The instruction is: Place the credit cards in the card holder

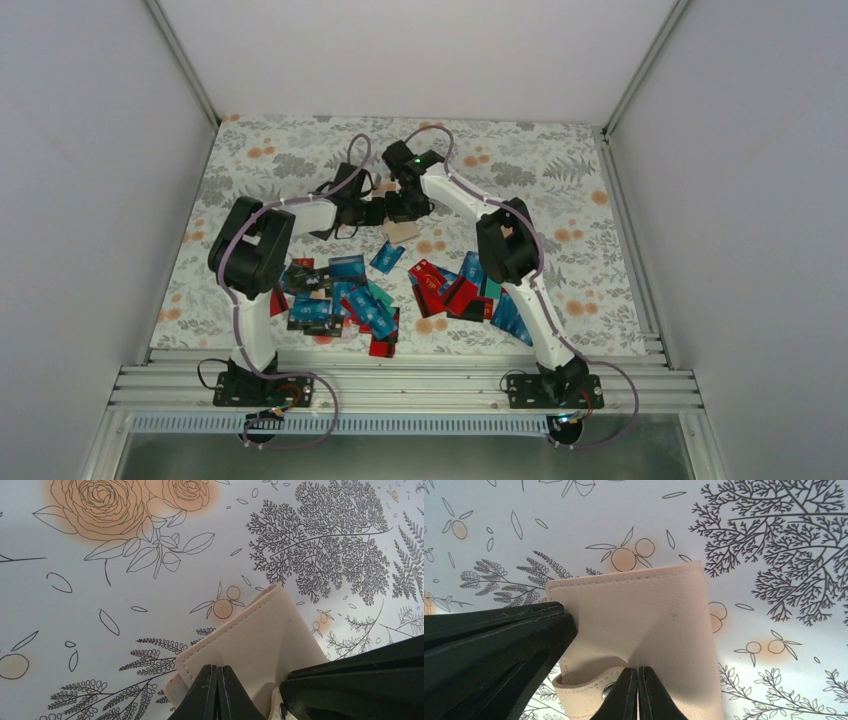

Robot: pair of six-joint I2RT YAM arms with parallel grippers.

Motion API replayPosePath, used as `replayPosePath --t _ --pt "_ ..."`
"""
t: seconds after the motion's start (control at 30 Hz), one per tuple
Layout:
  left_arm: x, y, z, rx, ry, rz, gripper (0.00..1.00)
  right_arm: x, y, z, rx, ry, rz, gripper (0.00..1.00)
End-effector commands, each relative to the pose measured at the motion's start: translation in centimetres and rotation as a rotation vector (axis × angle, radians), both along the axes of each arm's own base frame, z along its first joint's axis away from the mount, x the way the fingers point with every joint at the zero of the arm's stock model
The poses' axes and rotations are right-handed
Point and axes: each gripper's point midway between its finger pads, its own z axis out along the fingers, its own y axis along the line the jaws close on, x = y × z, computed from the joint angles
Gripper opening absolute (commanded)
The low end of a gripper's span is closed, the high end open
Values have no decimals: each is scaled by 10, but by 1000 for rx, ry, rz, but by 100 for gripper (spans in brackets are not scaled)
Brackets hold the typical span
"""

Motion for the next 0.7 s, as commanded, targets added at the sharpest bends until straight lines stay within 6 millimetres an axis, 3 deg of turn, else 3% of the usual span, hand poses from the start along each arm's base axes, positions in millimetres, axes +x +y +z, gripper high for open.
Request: replayPosePath --t 0.0,0.17,0.4,0.67 --pt "-39 13 -47 99 151 -4 2 -24 -14 -88 -159 89 14 4" --pt "-35 15 -20 89 82 7 2 -25 -1 -62 -42 59 27 5" --pt "-34 11 24 9 -3 18 2 -35 2 -74 -2 86 46 4" --pt "-42 -11 41 -198 -13 -56 2 -37 -1 -74 40 80 45 4"
